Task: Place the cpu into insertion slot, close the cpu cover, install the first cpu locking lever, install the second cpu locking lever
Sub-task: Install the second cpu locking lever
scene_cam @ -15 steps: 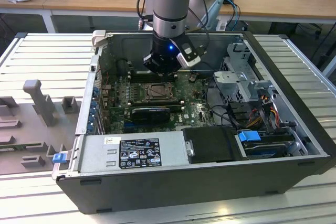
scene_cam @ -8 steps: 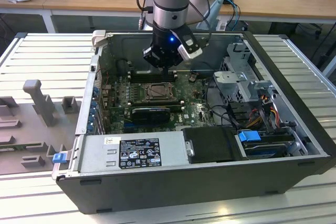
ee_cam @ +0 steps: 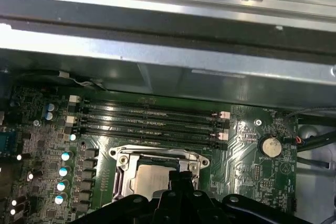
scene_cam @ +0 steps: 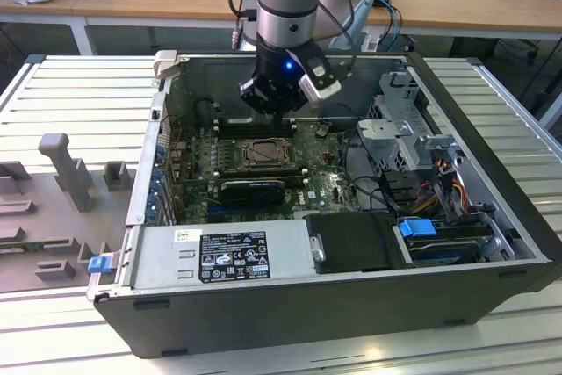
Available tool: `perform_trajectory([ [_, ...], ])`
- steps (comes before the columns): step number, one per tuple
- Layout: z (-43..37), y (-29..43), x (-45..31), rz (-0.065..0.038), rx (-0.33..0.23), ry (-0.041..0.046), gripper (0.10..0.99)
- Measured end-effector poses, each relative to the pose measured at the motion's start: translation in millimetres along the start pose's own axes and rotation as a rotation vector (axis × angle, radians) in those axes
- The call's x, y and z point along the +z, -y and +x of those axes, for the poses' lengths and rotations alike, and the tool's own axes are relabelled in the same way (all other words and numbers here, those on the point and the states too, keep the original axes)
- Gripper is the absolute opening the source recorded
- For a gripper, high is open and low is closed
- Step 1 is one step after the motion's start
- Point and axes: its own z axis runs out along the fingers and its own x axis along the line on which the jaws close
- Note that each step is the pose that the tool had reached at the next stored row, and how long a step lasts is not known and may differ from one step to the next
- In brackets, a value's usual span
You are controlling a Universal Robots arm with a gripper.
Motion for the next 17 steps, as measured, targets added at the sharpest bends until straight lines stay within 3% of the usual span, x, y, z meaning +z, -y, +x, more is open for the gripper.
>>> perform_trajectory([
  [10,1.6,15.4,-1.8,0.0,0.0,0.0,0.106],
  [13,1.8,17.1,-2.3,0.0,0.0,0.0,0.106],
  [17,1.6,16.6,-9.9,0.0,0.0,0.0001,0.106],
])
